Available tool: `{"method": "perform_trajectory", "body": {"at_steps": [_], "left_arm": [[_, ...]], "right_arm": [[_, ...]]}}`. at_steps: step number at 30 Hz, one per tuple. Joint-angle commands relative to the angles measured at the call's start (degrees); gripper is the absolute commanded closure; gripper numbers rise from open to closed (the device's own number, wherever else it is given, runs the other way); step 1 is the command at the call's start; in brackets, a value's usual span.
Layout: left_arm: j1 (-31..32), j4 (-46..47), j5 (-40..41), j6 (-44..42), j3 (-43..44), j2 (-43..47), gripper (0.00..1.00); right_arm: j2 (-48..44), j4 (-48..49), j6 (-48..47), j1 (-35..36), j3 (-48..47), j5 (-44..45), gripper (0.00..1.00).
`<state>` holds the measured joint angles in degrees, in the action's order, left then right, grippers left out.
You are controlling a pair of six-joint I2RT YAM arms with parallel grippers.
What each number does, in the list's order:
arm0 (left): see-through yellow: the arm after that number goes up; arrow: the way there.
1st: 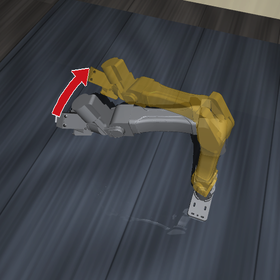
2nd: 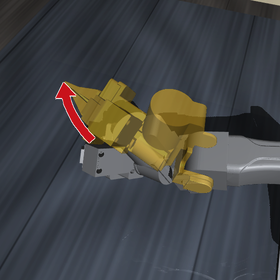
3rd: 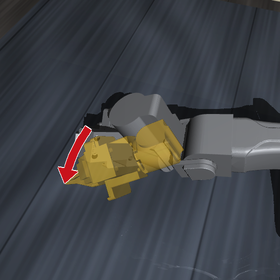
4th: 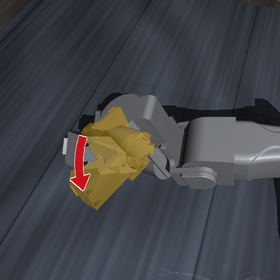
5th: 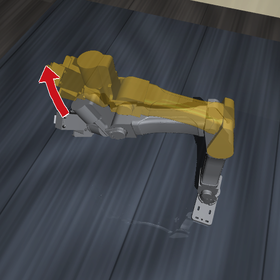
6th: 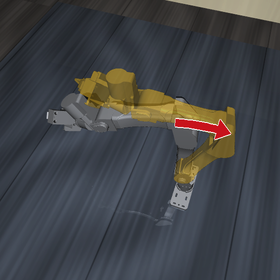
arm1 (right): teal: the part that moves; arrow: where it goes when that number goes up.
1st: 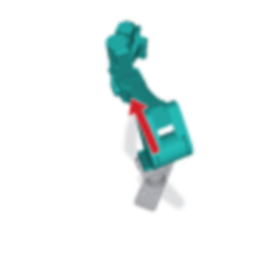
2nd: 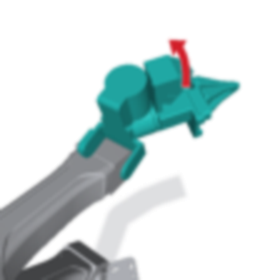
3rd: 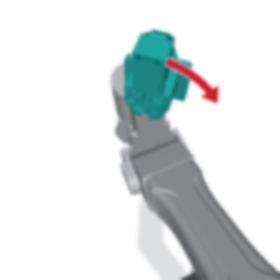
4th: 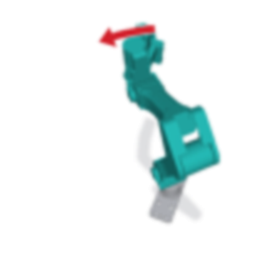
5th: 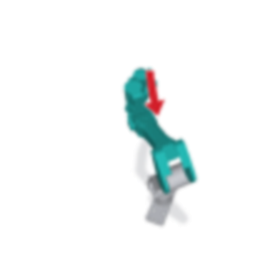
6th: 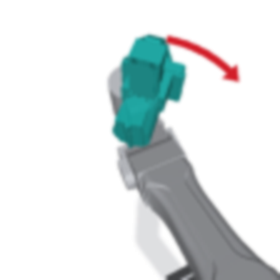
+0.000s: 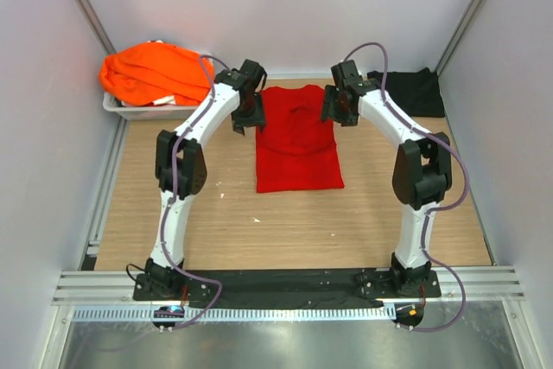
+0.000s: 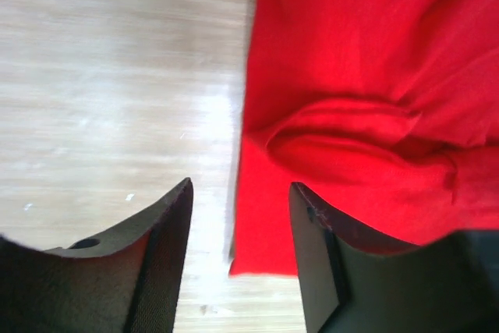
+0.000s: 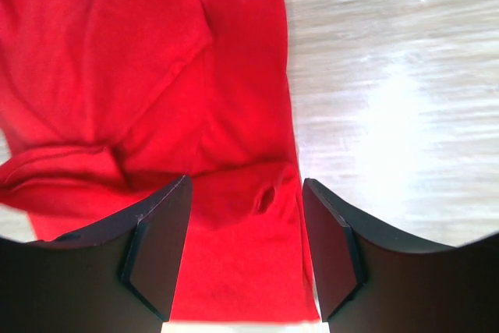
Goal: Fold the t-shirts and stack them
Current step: Fold the tshirt
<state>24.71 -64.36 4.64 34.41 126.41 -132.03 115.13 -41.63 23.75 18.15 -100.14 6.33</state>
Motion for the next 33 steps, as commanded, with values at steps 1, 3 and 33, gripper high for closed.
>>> {"method": "perform_trajectory", "body": {"at_steps": [1,3,33], "left_arm": [[-0.4,-1.1,2.5,-0.6,-4.7,9.8,0.48],[0.0,2.0,2.7,-0.1,-10.1,14.6,0.52],[4.9,8.1,3.9,-2.3,-8.7,-0.6,0.66]], "right_arm": [[-10.4,-0.7,-0.6,-0.2,3.2,-0.3,0.36],[-13.2,1.1,0.2,-0.1,9.8,-2.2,0.37],[5.5,3.1,-3.6,0.5,4.5,-6.6,0.60]]}}
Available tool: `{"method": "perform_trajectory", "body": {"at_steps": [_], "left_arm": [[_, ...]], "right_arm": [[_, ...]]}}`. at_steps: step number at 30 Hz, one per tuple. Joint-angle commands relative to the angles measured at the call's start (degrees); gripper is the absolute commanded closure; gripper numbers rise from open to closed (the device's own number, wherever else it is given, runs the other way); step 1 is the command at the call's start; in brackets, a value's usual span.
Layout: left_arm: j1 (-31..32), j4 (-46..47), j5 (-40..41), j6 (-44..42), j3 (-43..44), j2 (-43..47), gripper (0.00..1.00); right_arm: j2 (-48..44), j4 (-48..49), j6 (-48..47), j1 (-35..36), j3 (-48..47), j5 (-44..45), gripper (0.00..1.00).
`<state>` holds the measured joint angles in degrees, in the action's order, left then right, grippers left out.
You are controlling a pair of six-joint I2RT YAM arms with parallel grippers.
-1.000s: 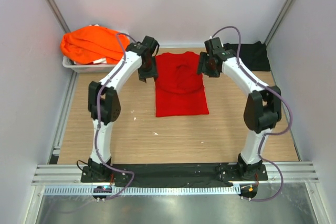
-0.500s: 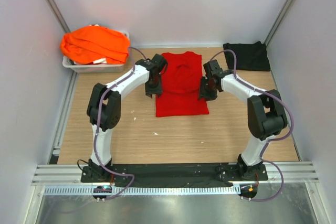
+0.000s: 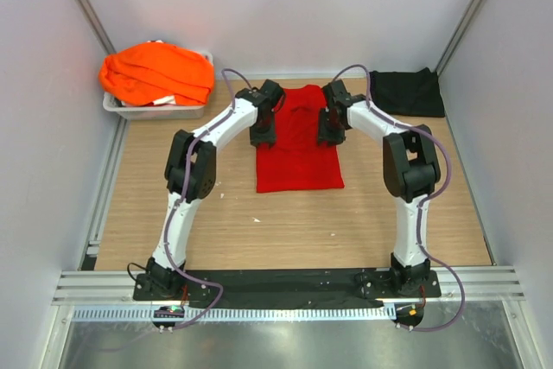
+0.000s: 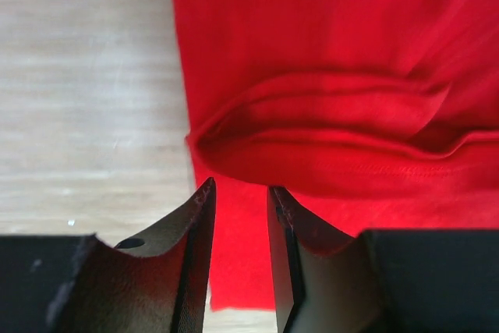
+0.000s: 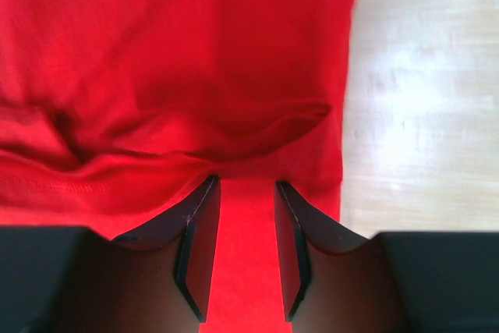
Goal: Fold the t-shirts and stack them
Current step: Fold the tshirt
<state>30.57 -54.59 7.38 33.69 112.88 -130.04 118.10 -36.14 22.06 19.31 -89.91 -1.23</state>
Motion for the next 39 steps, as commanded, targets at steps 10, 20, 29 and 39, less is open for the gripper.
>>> {"method": "perform_trajectory", "body": {"at_steps": [10,20,29,39], "left_arm": [[-6.0,-9.3,1.8,-1.0,25.0,-7.3,0.62],[-5.3,-0.5,-1.0,1.0,-5.4,15.0,0.52],[-3.9,12.8,-9.4,4.5,-36.0,31.1,0.49],[-2.4,25.9,-15.4,8.6,-50.8,35.6,0.42]], "right_arm": [[10.1,-9.3,-1.8,-3.3,-28.4,1.0,0.59],[-14.0,1.2,-1.0,-4.1,0.5,-0.6,0.45],[-31.4,13.1,4.9,-5.6,32.0,-13.3,0.46],[-31.5,18.6,5.9,-6.5,42.1,-14.7,0.51]]}}
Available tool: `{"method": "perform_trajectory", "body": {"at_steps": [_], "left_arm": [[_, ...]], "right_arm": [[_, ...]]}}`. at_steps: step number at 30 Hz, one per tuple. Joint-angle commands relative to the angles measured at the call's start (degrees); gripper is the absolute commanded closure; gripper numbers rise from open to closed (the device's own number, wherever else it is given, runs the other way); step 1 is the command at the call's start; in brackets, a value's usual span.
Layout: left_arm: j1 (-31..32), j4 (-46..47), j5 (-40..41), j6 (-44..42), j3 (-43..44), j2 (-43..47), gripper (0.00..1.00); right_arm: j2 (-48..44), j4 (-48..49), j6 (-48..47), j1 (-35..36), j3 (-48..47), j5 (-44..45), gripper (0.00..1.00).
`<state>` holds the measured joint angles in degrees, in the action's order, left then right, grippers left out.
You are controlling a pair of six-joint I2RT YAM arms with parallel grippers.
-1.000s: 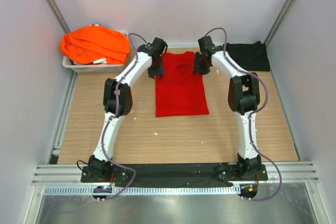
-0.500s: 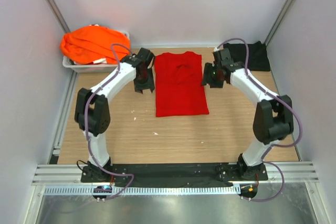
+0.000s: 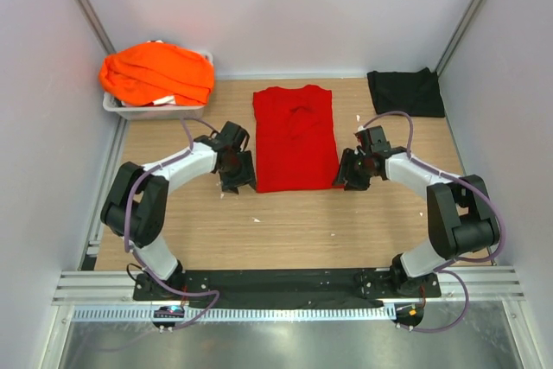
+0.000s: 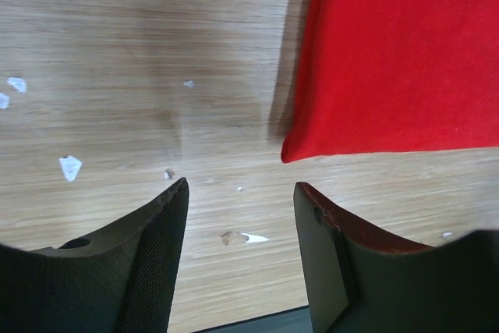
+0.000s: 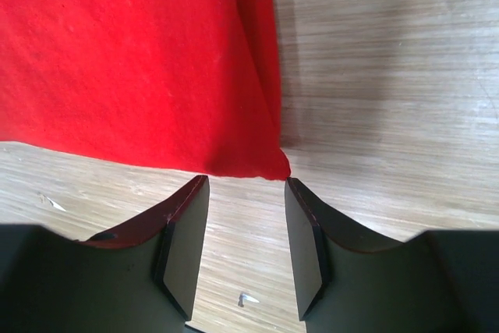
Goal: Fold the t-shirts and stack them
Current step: Fold the tshirt
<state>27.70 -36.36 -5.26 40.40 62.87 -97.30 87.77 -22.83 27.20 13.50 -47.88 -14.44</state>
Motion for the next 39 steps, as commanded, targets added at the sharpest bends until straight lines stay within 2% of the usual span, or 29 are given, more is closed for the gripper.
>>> {"method": "perform_trajectory", "body": {"at_steps": [1,8,18,28,39], "left_arm": [[0.7,8.1,-2.7,2.1,-1.1,2.6,0.42],[1.1,11.9,-3.5,3.4,-4.3,1.3,0.43],[1.9,16.0,-4.8,4.5,-9.8,0.2,0.51],[2.1,17.4,-4.3,5.1,-10.1,-1.3,0.60],[2.1,17.9,-3.6,5.2,-9.9,-2.6,0.67]], "right_arm": [[-0.8,5.3,0.7,-0.8,0.2,-1.5,0.51],[0.6,7.4,0.5,-1.8,2.3,-2.1,0.53],[1.1,8.9,0.4,-2.1,5.1,-2.3,0.57],[1.4,9.6,0.1,-2.7,6.9,-1.6,0.57],[0.2,8.4,-0.9,-3.8,8.0,-0.4,0.53]]}}
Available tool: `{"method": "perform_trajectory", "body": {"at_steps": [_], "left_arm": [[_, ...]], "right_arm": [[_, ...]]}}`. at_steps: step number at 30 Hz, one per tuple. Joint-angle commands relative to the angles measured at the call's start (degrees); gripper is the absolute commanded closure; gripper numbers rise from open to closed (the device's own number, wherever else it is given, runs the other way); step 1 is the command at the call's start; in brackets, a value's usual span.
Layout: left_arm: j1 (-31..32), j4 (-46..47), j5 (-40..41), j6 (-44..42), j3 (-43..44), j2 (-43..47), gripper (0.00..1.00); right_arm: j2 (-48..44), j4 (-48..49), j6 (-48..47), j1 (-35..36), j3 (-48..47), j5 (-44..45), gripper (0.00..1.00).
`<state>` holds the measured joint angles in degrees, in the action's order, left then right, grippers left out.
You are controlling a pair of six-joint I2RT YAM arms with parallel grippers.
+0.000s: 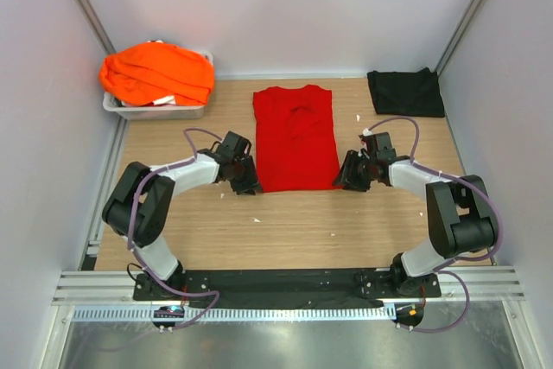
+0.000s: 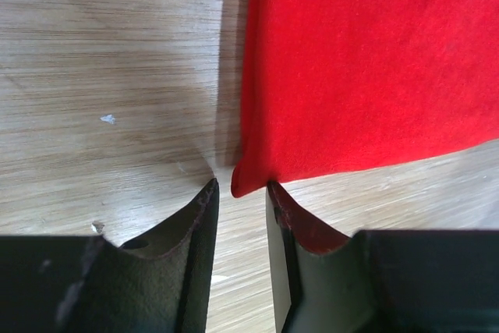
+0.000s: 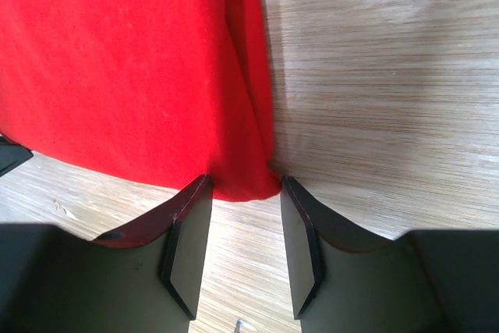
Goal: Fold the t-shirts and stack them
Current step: Fold the tshirt
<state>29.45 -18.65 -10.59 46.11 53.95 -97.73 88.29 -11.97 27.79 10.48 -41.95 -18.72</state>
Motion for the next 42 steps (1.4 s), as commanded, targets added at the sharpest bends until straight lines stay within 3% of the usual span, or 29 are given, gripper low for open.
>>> {"method": "perform_trajectory", "body": {"at_steps": [1,3,5,8,9,13,23,30,38,42], "left_arm": [[0.3,0.1,1.9,-0.5,-1.0,-2.2,0.69],[0.3,0.3,2.1,-0.5,-1.0,-2.4,0.72],[0.3,0.5,2.1,-0.4,-0.9,-2.6,0.85],[0.3,0.6,2.3,-0.2,-0.8,-2.7,0.97],[0.4,0.6,2.8,-0.2,-0.5,-2.6,1.00],[1.6,-0.3,4.7,-0.2,-0.2,-1.4,1.00],[6.0,-8.1,9.8,1.4,-2.0,8.2,1.00],[14.3,-15.1,14.2,6.0,-4.8,19.4,1.00],[20.2,-21.7,16.0,12.9,-8.1,30.7,1.00],[21.1,-26.2,17.7,12.7,-7.3,33.8,1.00]], "right_arm": [[-0.4,-2.4,-1.5,-0.8,2.2,3.9,0.53],[-0.3,-1.9,-1.3,-0.8,2.7,3.4,0.56],[0.0,-1.2,-1.2,-0.8,2.9,2.7,0.61],[0.2,-0.5,-0.8,-0.9,3.5,2.0,0.74],[0.2,-0.5,-0.8,-0.8,3.5,1.7,0.82],[-0.7,-0.9,-0.5,-0.9,3.5,1.3,0.98],[-10.9,-6.6,0.4,-0.8,6.0,-0.8,0.99],[-26.4,-11.2,7.5,-0.5,11.8,-6.9,0.99],[-45.5,-25.3,10.8,-0.3,13.3,-8.0,0.99],[-49.0,-28.2,11.3,-0.3,12.6,-8.9,0.99]]}}
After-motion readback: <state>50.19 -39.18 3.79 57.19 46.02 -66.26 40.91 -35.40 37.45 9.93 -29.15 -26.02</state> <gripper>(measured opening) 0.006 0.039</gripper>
